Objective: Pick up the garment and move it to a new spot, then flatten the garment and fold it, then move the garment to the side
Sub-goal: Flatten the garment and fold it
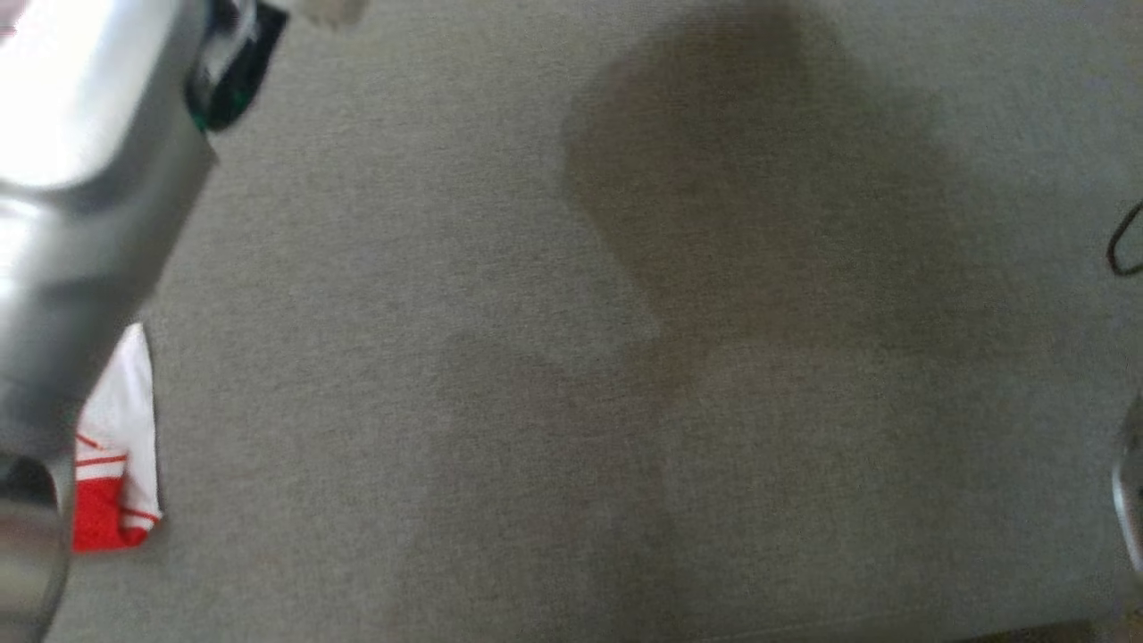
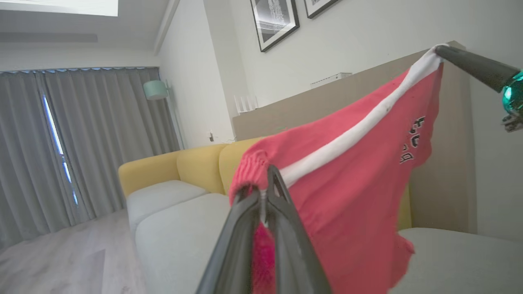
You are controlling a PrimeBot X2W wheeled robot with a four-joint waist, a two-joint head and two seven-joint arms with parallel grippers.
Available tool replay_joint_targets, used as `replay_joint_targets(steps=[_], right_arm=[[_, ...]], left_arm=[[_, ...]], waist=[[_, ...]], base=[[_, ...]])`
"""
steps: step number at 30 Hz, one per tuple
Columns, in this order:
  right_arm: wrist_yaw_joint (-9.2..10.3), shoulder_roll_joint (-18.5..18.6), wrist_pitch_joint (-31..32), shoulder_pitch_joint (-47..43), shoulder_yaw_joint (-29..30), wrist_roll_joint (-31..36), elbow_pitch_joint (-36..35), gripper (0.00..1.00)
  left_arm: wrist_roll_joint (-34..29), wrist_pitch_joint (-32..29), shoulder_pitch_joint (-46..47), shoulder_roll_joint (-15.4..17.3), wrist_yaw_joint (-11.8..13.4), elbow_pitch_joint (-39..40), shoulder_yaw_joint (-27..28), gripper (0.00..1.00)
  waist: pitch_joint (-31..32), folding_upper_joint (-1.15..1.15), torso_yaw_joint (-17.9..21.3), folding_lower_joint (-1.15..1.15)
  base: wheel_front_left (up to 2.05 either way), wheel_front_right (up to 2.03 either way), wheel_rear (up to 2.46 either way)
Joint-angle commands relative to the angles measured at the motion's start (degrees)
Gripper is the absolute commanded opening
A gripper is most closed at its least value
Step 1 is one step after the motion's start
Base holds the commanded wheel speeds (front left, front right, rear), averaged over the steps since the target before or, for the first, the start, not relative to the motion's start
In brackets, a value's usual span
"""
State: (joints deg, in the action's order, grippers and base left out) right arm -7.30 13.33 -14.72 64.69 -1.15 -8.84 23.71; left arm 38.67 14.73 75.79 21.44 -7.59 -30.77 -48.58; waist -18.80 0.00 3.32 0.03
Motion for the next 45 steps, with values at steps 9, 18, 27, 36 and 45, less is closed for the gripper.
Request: replay_joint_targets(steps=[9, 18, 27, 36, 45], right_arm=[[-0.19, 0.1, -0.3, -26.5, 0.2, -3.0, -6.8, 0.0], [-0.19, -3.6, -0.3, -55.3, 5.5, -4.6, -10.9, 0.0], [-0.19, -5.9, 0.7, -71.7, 10.3, -4.8, -15.1, 0.0], [-0.19, -6.5, 4.8, -80.3, 14.2, -5.2, -25.9, 0.0], [-0.19, -7.7, 8.5, -77.5, 15.3, -4.1, -31.6, 0.0]], left_arm=[[-0.2, 0.3, -22.8, 2.6, 0.1, 10.3, 1.0, 0.0], [-2.7, 0.3, -50.4, -0.7, 0.1, 10.0, -1.0, 0.0], [-4.0, 0.3, -63.2, -2.2, 0.1, 5.3, -2.8, 0.0], [-0.1, -1.9, -67.3, 0.1, 0.1, 8.7, -6.6, 0.0], [4.6, -1.8, -65.5, -0.8, 0.1, 15.6, -3.5, 0.0]], waist=[[2.2, 0.0, 1.0, -0.03], [7.8, 0.0, 1.1, -0.03], [14.7, 0.0, 1.9, -0.03], [17.0, 0.0, 2.2, -0.03], [16.1, 0.0, -0.3, -0.03]], base=[[0.0, 0.0, 0.0], [0.0, 0.0, 0.0], [0.0, 0.0, 0.0], [0.0, 0.0, 0.0], [0.0, 0.0, 0.0]])
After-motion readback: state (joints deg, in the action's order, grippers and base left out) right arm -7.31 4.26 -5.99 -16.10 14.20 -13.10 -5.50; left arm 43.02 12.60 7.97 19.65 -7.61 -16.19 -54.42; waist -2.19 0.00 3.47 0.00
